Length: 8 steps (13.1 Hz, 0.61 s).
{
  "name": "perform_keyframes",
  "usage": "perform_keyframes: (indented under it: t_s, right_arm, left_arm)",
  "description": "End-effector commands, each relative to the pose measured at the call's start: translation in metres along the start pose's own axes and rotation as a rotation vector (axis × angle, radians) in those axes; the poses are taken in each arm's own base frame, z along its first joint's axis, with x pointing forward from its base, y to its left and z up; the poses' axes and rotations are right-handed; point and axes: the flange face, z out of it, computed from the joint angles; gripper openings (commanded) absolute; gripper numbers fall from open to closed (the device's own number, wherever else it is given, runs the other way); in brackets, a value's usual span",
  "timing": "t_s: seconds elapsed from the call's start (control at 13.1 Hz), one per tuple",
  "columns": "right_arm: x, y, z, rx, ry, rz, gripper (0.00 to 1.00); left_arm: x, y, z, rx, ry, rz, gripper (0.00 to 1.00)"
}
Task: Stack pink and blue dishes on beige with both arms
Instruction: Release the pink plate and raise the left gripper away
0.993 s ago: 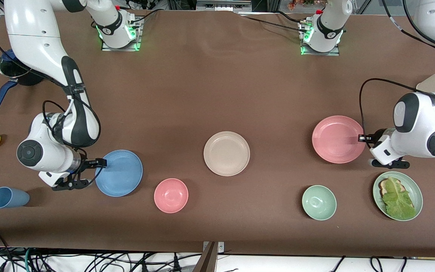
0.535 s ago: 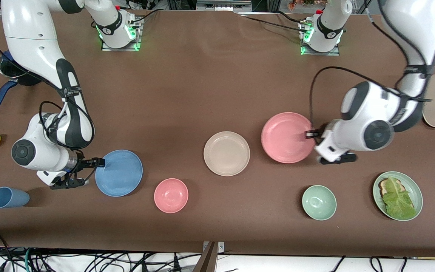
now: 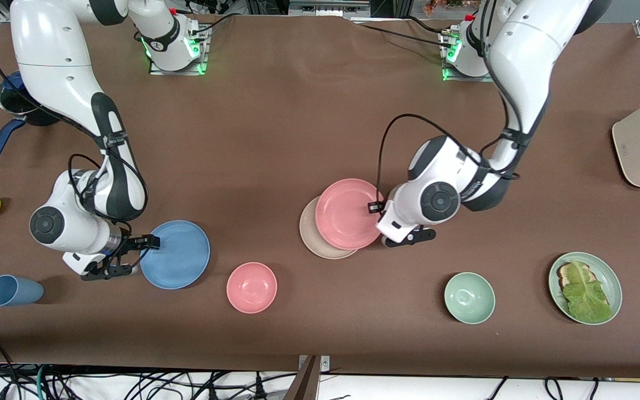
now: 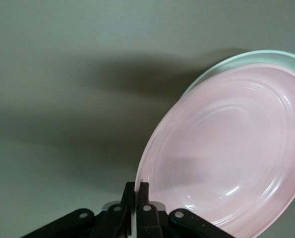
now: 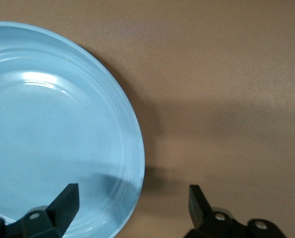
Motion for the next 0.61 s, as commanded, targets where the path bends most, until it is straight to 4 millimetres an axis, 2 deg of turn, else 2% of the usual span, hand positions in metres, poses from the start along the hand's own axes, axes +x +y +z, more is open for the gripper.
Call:
perform_keyframes:
  t_s: [0.0, 0.08, 0.15, 0.38, 0.46, 0.53]
  right_arm:
    - [0.001, -0.001, 0.000, 0.017, 0.015, -0.006, 0.94]
    - [0.002, 0.000, 0.000, 0.017, 0.017, -0.006, 0.92]
    - [0.002, 0.000, 0.000, 0.017, 0.017, -0.006, 0.88]
    - [0.001, 0.001, 0.000, 0.017, 0.017, -0.006, 0.73]
    - [0.001, 0.001, 0.000, 0.017, 0.017, -0.006, 0.66]
    - [0.001, 0.001, 0.000, 0.017, 0.015, -0.006, 0.59]
  left_arm:
    - [0.009, 0.012, 0.006, -0.043, 0.014, -0.031, 0.00]
    - [0.012, 0.008, 0.004, -0.046, 0.017, -0.029, 0.54]
    - [0.014, 0.004, -0.001, -0.045, 0.023, -0.032, 1.00]
    - [0.017, -0.003, -0.014, -0.030, 0.043, -0.044, 1.00]
    - [0.027, -0.020, -0.019, -0.017, 0.038, -0.068, 1.00]
    - [0.028, -0.031, -0.031, 0.005, 0.026, -0.078, 1.00]
